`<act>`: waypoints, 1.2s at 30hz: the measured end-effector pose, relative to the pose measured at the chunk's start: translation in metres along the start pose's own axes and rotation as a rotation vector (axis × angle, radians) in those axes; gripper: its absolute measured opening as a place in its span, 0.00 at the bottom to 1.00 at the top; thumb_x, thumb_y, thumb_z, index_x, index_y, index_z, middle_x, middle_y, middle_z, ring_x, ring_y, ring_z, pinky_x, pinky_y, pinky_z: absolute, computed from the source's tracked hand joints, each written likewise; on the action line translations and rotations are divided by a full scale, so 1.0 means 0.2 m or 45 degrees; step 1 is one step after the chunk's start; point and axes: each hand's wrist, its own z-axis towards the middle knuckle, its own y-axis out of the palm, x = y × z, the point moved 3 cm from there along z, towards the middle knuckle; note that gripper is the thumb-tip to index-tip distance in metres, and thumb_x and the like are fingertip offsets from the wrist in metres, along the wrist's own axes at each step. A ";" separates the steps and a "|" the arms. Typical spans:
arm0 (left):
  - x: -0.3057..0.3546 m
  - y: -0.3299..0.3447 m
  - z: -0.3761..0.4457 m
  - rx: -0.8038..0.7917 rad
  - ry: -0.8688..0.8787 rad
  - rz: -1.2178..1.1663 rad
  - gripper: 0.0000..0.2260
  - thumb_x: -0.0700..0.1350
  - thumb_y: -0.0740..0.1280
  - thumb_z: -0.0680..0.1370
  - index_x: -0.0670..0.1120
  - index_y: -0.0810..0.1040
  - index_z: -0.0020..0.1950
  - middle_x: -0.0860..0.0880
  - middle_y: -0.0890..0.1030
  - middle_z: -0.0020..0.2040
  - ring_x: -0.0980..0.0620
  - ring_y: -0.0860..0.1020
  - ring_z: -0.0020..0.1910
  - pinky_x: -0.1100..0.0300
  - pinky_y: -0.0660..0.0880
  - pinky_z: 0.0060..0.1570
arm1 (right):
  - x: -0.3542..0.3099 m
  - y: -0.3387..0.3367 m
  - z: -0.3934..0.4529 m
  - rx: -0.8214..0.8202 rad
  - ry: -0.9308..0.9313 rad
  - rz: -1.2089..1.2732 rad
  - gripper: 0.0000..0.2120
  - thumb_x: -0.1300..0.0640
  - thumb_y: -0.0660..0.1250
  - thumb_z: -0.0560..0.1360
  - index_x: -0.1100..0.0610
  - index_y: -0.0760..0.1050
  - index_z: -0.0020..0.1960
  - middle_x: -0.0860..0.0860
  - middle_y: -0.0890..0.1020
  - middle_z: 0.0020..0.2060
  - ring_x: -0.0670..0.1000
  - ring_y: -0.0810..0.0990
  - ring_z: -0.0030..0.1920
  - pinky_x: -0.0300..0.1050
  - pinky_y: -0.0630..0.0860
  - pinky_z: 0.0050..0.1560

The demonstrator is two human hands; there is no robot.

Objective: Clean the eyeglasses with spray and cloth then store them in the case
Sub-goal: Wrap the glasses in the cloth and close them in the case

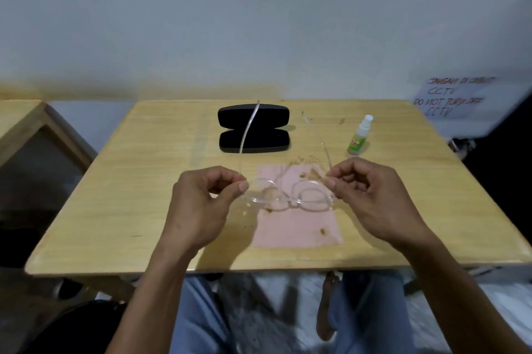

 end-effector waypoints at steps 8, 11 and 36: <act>-0.10 0.02 -0.01 0.126 -0.057 0.086 0.01 0.46 0.76 0.72 0.52 0.86 0.41 0.55 0.85 0.37 0.63 0.79 0.36 0.68 0.71 0.34 | 0.08 0.11 0.03 0.074 -0.071 -0.066 0.04 0.58 0.75 0.75 0.51 0.82 0.44 0.45 0.83 0.34 0.39 0.78 0.34 0.33 0.76 0.38; -0.13 0.06 -0.02 0.105 -0.068 0.093 0.01 0.45 0.76 0.73 0.52 0.86 0.41 0.56 0.85 0.36 0.63 0.80 0.38 0.74 0.70 0.33 | 0.10 0.11 0.03 0.088 -0.078 -0.117 0.03 0.58 0.75 0.75 0.52 0.82 0.45 0.45 0.83 0.35 0.38 0.78 0.34 0.30 0.74 0.38; -0.09 0.16 -0.04 0.015 -0.007 0.157 0.02 0.46 0.75 0.73 0.53 0.85 0.41 0.57 0.84 0.35 0.63 0.80 0.40 0.75 0.71 0.34 | 0.24 0.04 -0.06 0.112 0.046 -0.069 0.04 0.57 0.77 0.73 0.53 0.84 0.48 0.46 0.84 0.36 0.39 0.80 0.36 0.33 0.78 0.41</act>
